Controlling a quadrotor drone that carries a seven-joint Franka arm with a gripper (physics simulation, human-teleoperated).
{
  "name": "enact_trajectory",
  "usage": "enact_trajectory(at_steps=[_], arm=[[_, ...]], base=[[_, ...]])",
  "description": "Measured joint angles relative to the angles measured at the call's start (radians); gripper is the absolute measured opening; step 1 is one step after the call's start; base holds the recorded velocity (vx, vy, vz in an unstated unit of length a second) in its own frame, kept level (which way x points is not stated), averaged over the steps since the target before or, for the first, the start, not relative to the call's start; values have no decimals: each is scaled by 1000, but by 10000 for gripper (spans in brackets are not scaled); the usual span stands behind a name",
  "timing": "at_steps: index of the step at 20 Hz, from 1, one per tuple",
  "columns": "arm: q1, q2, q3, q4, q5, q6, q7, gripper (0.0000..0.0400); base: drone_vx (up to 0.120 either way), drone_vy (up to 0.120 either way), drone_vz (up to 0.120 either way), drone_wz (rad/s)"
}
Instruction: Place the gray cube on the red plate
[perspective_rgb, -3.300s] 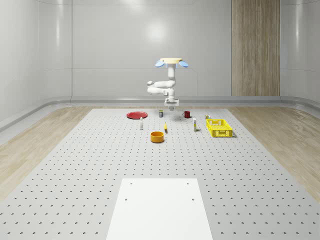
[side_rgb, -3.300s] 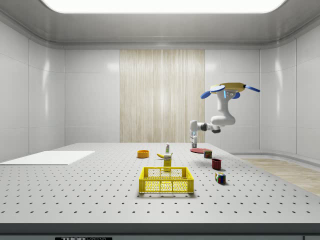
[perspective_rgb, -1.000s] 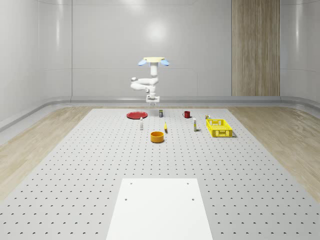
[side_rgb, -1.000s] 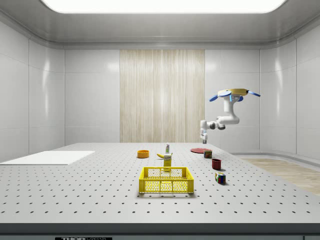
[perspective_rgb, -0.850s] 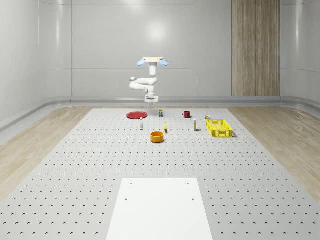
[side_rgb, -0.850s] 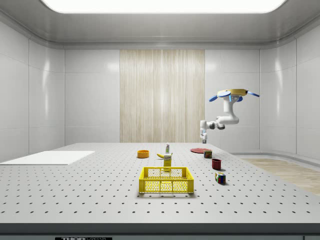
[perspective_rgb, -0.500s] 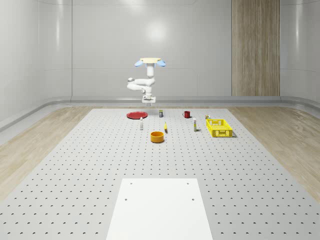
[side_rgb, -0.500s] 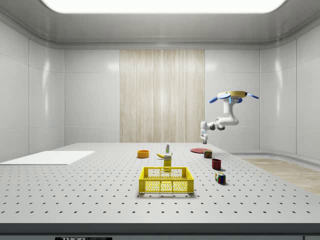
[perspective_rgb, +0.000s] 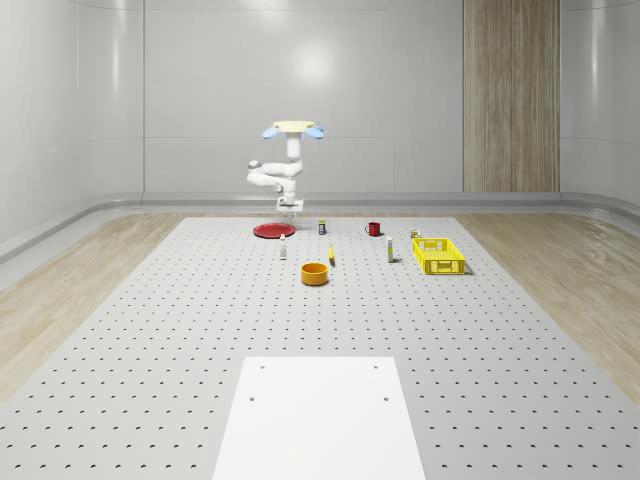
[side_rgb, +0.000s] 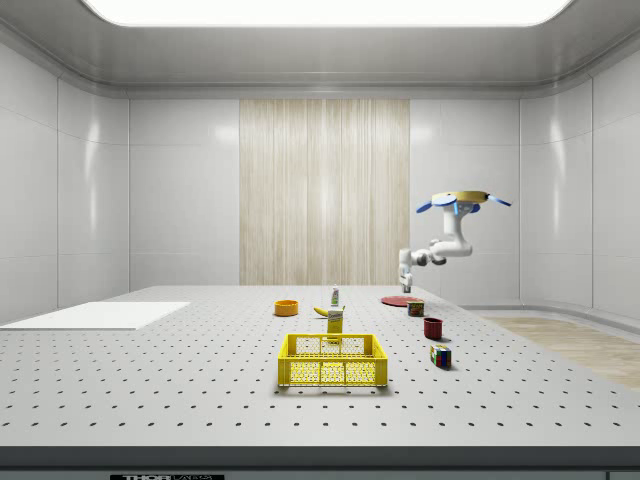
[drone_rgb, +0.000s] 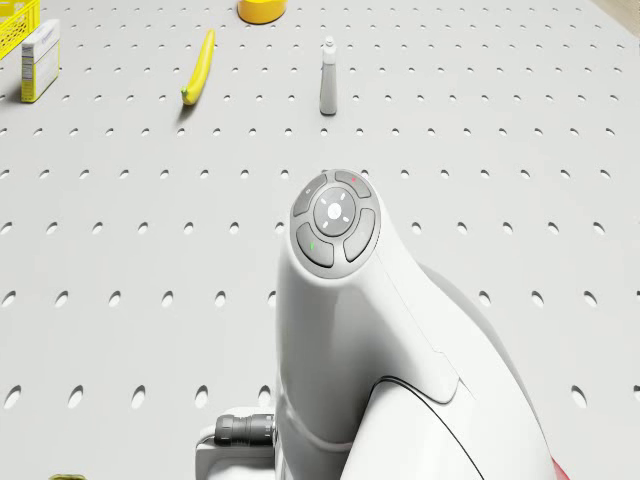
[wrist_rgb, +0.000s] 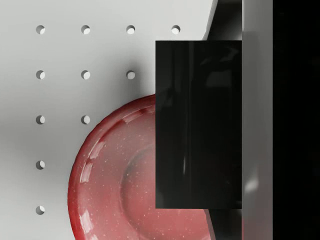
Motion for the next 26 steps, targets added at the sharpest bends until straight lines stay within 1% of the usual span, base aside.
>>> enact_trajectory(at_steps=[5, 7, 12, 14, 17, 21, 26], arm=[[-1, -5, 0, 0, 2, 4, 1, 251], [-2, -7, 1, 0, 3, 6, 1, 251], [-3, -11, 1, 0, 4, 10, 2, 251], [-3, -12, 1, 1, 5, 11, 2, 251], [-4, -15, 1, 1, 6, 14, 3, 251], [-7, -18, -15, 5, -7, 23, 4, 251], [-18, -19, -74, 22, -61, 49, 4, 251]], base=[[-8, -120, 0, 0], [-120, -120, 0, 0], [0, -120, 0, 0], [0, -120, -80, 0], [0, -120, -13, 0], [0, -20, 0, 0], [0, 0, 0, 0]])
